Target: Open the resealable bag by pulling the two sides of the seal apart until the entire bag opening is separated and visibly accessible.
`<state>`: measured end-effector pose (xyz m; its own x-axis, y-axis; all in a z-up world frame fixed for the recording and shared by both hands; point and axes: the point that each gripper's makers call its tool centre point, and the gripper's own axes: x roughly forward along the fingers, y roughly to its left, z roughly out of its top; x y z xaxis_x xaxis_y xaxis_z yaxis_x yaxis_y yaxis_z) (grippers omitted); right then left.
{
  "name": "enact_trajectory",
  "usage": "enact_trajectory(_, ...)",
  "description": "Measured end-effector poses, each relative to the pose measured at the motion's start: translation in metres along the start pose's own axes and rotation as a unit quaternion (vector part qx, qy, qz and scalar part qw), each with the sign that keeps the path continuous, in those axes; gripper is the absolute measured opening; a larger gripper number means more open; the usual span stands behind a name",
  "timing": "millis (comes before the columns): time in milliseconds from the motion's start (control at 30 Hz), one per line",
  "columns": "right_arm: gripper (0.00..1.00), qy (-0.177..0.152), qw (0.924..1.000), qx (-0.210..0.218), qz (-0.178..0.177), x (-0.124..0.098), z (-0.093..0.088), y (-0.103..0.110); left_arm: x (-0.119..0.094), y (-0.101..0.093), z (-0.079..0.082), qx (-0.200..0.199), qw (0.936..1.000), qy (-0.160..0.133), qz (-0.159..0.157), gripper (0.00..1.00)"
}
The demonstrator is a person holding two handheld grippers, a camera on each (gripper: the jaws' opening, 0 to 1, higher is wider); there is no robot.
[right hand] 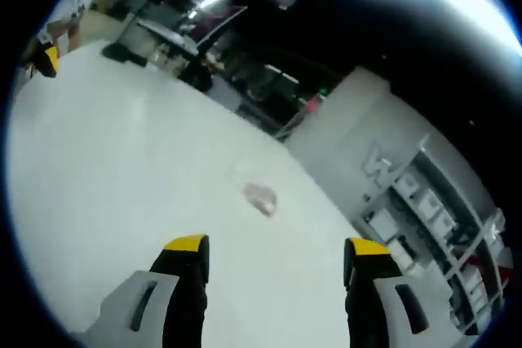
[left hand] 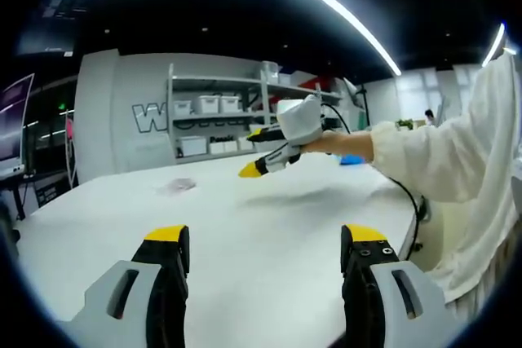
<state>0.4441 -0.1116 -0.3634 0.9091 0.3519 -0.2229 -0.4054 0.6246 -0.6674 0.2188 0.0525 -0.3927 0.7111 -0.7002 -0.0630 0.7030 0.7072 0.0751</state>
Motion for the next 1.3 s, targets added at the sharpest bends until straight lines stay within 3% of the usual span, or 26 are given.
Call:
enact_trajectory(833,0.65,-0.008,0.9988,-0.048,0.009,0.034,0.014,0.008,0.002,0.004,-0.002,-0.006,1.0000,-0.001,-0.003,0.74)
enact_trajectory(1300,0.64,0.005,0.9964,-0.083,0.013,0.048,0.016,0.014,0.001,0.003,-0.003,-0.012,0.9999,-0.004,-0.005,0.74)
